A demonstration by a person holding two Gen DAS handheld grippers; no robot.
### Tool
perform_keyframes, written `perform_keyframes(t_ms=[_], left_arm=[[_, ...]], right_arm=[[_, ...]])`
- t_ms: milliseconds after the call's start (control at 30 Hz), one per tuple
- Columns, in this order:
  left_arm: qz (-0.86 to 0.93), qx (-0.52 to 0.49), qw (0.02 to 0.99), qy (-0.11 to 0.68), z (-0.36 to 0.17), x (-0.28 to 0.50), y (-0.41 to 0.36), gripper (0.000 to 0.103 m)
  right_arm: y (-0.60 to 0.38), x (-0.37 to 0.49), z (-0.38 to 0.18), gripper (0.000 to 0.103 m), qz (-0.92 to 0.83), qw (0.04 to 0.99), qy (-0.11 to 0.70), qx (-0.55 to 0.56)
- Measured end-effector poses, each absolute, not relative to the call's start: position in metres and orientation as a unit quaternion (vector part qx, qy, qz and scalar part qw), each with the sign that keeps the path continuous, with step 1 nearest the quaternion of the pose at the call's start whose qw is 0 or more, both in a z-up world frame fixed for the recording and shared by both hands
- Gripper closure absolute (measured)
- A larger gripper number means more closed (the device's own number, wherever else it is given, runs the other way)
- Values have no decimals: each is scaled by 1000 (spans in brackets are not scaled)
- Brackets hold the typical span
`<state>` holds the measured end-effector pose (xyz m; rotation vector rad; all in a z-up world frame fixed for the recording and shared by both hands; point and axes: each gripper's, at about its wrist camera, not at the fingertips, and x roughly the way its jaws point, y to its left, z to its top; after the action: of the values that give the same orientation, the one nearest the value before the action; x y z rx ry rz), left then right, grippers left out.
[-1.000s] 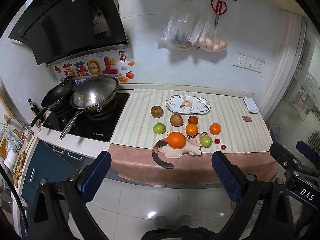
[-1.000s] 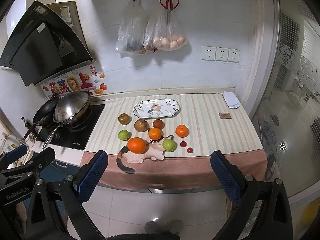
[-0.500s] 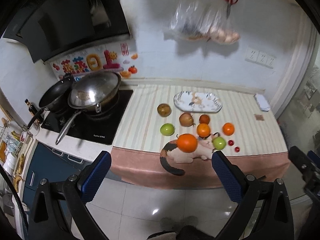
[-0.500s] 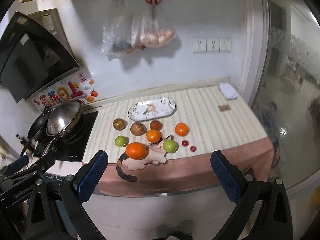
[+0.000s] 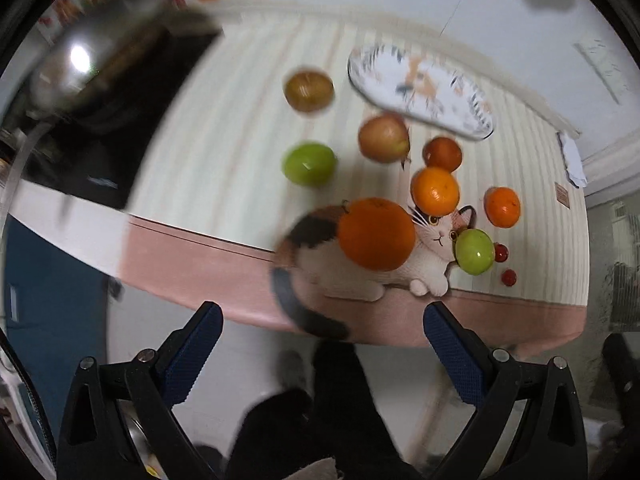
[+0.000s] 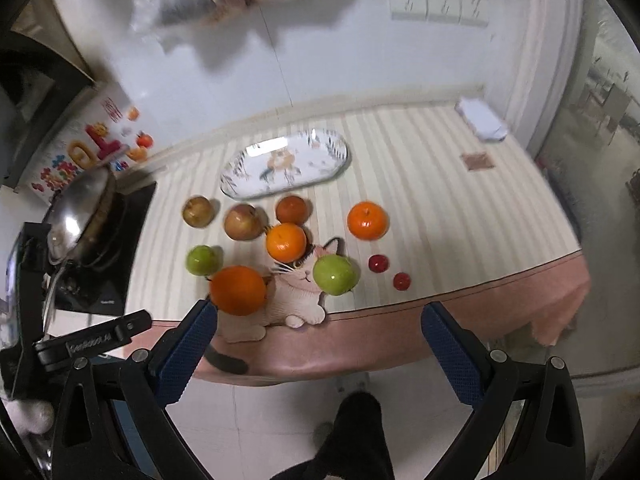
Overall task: Organize fruits
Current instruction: 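Grasp the large orange with the left tool while the right tool grasps the green apple, then carry both fruits onto the oval floral plate and open both tools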
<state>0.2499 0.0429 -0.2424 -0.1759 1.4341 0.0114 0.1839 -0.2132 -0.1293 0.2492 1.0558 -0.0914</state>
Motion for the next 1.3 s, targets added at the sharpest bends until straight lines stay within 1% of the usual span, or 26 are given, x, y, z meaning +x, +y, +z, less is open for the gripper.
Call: perform_keyframes(t_ms=[133, 200, 433, 500, 567, 667, 800, 933, 1033, 1100, 1200, 1267, 1300], left_arm=[[-1, -142, 700, 700, -296, 289, 33, 1], [-4, -162, 680, 715, -313, 302, 26, 3], [-4, -146, 647, 748, -359, 333, -2, 3], [-3, -147, 643, 751, -366, 337, -5, 3], [6, -144, 645, 751, -372, 341, -7, 16], [15, -147, 660, 737, -369, 342, -6, 18], [10, -123, 669, 733, -362, 340, -13, 18], [-2, -83, 676, 732, -354, 332, -20, 18], [-9, -66, 680, 730, -351, 331, -30, 18], [-8, -62, 682, 728, -351, 334, -34, 18], [-6, -60, 681, 729, -349, 336, -44, 18], [-2, -63, 678, 733, -346, 335, -45, 18], [-3, -62, 677, 733, -355, 344, -36, 19]], right_arm=[[-232, 237, -181, 1, -26, 826, 543, 146], [-242, 267, -209, 1, -19, 808, 567, 159], [-253, 328, -271, 1, 0, 766, 622, 165], [-254, 338, -282, 1, 6, 755, 633, 170], [-254, 345, -289, 1, 13, 749, 641, 170], [-251, 355, -299, 1, 22, 736, 656, 166], [-246, 360, -312, 2, 35, 718, 677, 158], [-234, 363, -337, 15, 50, 686, 712, 140], [-220, 364, -355, 20, 55, 671, 733, 98], [-216, 364, -365, 25, 57, 659, 745, 86], [-212, 364, -372, 31, 60, 654, 750, 76], [-212, 364, -373, 40, 56, 657, 749, 65], [-213, 364, -372, 40, 57, 660, 747, 62]])
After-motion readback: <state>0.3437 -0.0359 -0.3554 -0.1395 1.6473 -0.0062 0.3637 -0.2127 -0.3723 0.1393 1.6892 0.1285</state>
